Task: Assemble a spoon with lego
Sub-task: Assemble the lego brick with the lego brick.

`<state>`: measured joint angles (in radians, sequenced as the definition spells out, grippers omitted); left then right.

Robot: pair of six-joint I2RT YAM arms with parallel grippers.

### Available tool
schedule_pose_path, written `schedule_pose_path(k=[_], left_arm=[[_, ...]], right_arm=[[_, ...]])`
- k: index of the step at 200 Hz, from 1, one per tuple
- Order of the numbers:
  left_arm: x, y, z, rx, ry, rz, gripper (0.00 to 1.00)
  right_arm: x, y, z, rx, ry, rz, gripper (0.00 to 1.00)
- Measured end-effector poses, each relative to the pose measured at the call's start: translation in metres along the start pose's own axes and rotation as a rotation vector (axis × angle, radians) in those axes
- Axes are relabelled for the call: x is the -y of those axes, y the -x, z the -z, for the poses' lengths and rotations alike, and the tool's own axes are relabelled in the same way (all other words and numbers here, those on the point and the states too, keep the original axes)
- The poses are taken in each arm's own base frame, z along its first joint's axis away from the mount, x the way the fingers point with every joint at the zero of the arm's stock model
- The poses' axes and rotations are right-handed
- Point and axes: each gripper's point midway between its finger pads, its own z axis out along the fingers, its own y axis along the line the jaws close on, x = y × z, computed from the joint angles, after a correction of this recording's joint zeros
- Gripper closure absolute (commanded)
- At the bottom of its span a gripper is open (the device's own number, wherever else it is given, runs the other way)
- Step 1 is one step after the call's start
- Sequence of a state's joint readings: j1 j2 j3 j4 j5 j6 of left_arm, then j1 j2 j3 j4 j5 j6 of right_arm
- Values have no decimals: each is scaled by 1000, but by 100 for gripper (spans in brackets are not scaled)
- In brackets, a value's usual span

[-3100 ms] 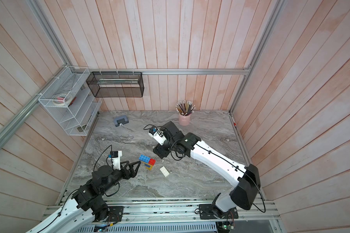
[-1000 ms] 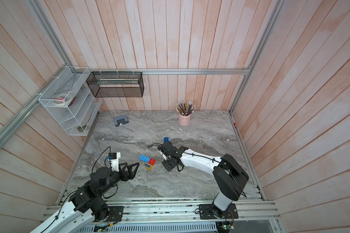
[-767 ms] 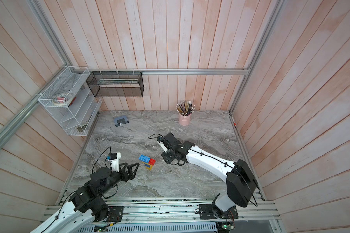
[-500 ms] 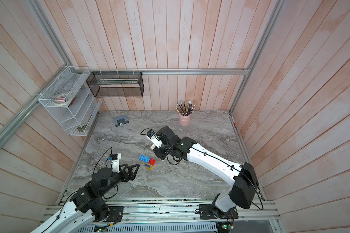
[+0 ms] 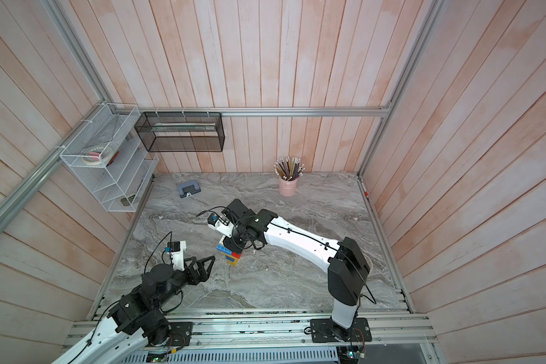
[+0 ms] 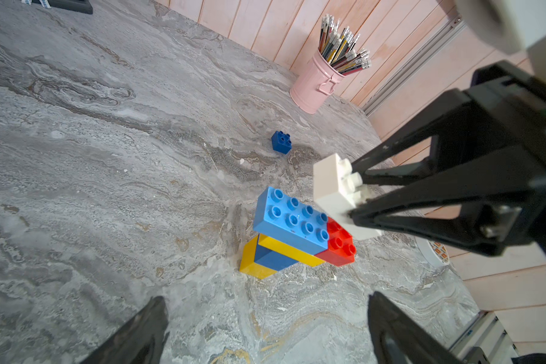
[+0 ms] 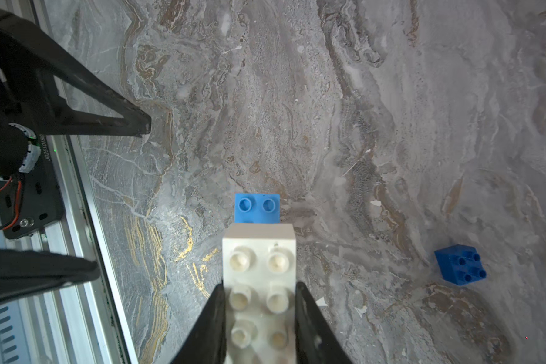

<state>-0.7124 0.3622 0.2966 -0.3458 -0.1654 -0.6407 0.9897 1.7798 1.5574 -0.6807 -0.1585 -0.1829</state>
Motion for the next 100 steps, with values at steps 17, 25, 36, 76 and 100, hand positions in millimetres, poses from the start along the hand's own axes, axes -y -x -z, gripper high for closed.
schedule_pose_path(k=[17,25,36,76,100], left_arm=[[-1,0,0,-1,6,0,0],[-2,-1,0,-2,7,-1,0],[-2,-1,0,-1,7,0,0],[-2,0,1,2,8,6,0],[-2,0,1,2,8,6,0]], right_arm=[[-3,-2,-2,-10,9,7,81],[-3,-3,-2,-16,11,7,81],[-3,-3,-3,-22,13,7,81],[-2,-4,-13,-47,18,21,81],[-1,-4,-14,-57,19,26,81]])
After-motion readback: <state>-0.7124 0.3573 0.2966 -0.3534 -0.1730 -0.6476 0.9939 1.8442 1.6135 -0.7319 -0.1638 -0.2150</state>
